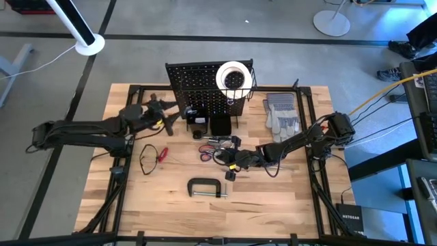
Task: Hang tools onto peg board
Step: Put the black clamp into the wire basket on the pegboard
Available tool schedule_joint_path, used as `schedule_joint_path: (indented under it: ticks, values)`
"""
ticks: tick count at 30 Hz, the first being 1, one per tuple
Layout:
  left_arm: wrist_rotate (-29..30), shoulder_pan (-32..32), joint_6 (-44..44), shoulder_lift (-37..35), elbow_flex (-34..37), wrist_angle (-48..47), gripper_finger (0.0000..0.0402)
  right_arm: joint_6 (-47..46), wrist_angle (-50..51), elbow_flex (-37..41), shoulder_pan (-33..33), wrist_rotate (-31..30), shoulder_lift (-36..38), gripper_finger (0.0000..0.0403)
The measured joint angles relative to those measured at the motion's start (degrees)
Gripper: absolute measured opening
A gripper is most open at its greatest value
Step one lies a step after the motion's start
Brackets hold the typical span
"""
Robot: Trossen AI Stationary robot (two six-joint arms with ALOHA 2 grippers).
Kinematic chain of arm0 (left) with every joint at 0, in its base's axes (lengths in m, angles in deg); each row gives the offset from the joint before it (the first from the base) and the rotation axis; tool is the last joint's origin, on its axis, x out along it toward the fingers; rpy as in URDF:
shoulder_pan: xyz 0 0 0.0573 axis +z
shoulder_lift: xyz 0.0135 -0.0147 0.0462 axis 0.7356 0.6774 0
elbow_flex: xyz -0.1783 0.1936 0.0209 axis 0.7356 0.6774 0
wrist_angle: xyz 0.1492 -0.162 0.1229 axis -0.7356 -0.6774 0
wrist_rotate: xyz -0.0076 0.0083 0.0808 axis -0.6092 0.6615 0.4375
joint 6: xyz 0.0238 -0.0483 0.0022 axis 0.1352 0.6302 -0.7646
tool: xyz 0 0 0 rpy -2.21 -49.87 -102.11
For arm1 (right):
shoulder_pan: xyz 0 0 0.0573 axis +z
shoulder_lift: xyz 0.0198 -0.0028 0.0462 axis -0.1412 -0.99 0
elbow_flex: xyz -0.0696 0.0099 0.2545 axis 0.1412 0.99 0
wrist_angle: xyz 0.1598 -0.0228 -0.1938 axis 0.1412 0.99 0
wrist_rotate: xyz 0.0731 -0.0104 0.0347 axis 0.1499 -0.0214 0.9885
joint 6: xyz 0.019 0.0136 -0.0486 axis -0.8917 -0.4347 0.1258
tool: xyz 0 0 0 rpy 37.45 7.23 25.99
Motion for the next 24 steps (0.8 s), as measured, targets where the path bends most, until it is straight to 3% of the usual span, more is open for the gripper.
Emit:
schedule_joint_path:
  ticks: [5,9,14,18,24]
  values:
    - [-1.5,-9.1,5.5,-6.0,0.0,-13.2,0.0181,1.0,1.9,0.0,0.0,0.1,0.6,0.0017]
    - [-1.4,-18.4,13.4,-4.6,0.0,-18.5,0.0172,1.6,4.5,0.0,0.0,0.4,3.2,0.0017]
    - [2.5,-28.3,20.4,4.0,0.0,-14.2,0.0159,1.5,10.6,0.0,0.0,1.0,5.2,0.0017]
    - [5.2,-32.5,22.8,13.7,0.0,-7.3,0.0149,-0.4,13.3,0.0,0.0,2.5,5.0,0.0020]
    - [5.3,-34.7,26.9,27.5,0.0,5.9,0.0143,-3.5,22.1,0.0,-0.1,4.6,4.6,0.0081]
